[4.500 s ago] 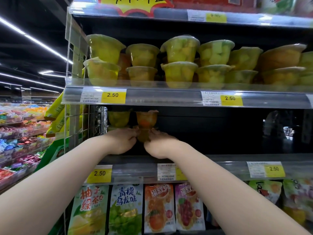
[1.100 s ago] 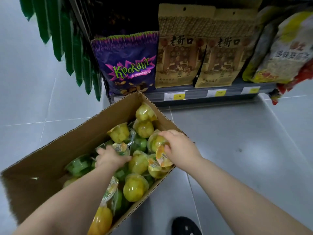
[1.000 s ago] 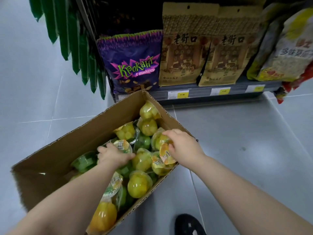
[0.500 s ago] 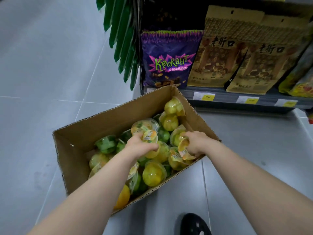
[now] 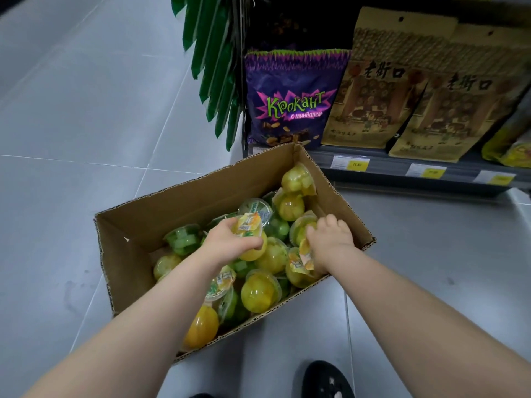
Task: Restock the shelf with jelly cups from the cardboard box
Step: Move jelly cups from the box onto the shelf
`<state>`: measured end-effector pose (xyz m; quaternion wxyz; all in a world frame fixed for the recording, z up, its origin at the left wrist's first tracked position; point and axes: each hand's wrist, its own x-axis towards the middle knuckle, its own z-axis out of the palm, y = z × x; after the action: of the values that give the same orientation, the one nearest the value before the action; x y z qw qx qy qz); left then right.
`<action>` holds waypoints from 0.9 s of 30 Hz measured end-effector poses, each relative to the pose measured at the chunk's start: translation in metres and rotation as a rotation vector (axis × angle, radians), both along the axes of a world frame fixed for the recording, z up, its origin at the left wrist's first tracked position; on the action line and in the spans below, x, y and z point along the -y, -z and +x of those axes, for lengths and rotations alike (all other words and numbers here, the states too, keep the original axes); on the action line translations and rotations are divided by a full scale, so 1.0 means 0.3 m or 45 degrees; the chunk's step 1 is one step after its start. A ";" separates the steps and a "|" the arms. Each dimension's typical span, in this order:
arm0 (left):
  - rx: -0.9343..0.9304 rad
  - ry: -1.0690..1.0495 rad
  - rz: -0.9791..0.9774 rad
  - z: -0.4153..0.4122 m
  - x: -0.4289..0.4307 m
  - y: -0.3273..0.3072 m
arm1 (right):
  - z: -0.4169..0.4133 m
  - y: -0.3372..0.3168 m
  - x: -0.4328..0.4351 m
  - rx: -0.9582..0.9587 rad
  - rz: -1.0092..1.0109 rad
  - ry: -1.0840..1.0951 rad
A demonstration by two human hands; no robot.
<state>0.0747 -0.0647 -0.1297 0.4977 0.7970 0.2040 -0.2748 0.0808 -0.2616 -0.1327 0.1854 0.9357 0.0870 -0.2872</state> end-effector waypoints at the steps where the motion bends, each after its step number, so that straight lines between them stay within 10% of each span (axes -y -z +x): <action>1: 0.014 -0.006 0.026 0.001 -0.003 -0.004 | -0.006 -0.004 -0.002 0.097 0.062 -0.041; 10: 0.208 0.125 0.178 0.095 0.009 -0.421 | -0.016 -0.341 -0.064 0.441 0.857 0.430; 27: 0.590 0.450 -0.009 0.114 0.216 -2.334 | -0.113 -2.194 0.246 0.764 1.223 0.792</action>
<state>0.1088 -0.1296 0.5704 0.4783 0.8600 -0.0581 -0.1684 0.0468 -0.3354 0.5254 -0.3297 0.9356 -0.1248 0.0176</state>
